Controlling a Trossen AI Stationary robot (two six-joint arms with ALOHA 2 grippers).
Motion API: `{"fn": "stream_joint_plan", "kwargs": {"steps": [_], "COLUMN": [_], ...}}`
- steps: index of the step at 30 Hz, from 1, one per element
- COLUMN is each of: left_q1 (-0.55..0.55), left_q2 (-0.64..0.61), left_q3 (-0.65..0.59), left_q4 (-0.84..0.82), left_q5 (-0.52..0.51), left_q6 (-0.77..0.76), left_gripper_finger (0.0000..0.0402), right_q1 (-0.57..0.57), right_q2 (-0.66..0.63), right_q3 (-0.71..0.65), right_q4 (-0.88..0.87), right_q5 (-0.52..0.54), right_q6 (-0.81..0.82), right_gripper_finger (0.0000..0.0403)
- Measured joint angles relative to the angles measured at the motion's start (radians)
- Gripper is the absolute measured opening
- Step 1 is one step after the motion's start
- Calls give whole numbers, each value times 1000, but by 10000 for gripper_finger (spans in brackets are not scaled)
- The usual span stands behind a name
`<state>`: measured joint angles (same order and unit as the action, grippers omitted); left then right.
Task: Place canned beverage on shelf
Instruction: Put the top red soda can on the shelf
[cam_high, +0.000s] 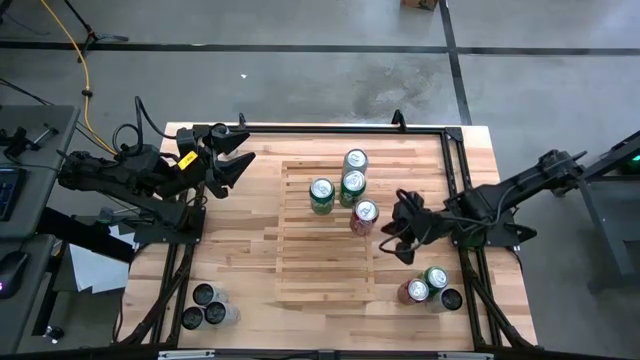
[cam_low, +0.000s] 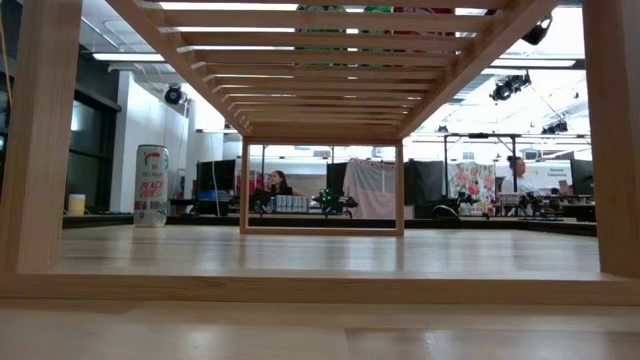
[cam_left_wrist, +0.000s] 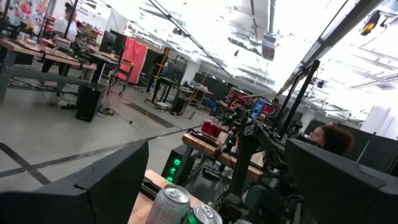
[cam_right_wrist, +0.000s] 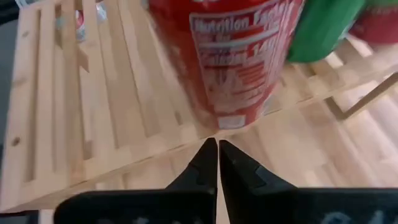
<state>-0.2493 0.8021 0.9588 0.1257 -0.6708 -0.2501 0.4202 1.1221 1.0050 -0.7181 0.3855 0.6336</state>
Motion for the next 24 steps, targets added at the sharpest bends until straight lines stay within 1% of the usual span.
{"fn": "stream_joint_plan", "kwargs": {"steps": [5, 17, 24], "left_q1": [0, 0, 0], "left_q2": [0, 0, 0], "left_q3": [0, 0, 0], "left_q4": [0, 0, 0], "left_q5": [0, 0, 0], "left_q6": [0, 17, 18], "left_gripper_finger": [369, 369, 369], "right_q1": [-23, -77, -107], "right_q2": [0, 9, 18], "right_q3": [0, 2, 2], "right_q4": [25, 119, 161], "right_q5": [-18, -21, -54], "right_q6": [-28, -129, -166], "right_gripper_finger": [0, 0, 0]}}
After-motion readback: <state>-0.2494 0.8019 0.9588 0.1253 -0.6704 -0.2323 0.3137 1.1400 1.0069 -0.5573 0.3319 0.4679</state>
